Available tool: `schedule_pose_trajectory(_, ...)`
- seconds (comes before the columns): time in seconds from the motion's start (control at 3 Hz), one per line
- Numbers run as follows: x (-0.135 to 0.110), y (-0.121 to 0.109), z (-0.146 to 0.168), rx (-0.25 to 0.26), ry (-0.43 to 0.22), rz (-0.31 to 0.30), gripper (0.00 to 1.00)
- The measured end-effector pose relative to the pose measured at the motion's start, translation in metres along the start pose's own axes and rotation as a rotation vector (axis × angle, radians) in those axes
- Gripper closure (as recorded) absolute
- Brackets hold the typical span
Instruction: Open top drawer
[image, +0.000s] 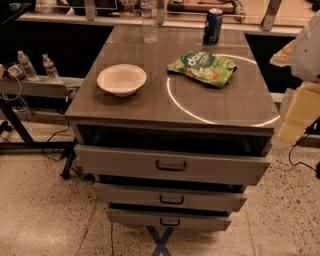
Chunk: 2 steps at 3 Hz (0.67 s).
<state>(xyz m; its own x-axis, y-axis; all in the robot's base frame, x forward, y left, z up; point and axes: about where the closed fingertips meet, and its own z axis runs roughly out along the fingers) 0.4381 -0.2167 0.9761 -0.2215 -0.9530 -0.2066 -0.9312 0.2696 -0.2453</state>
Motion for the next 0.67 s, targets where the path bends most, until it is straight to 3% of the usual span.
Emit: schedule_pose_trajectory(0.67,0.009,0.008,0.014,-0.004,-0.028,0.003,0.0)
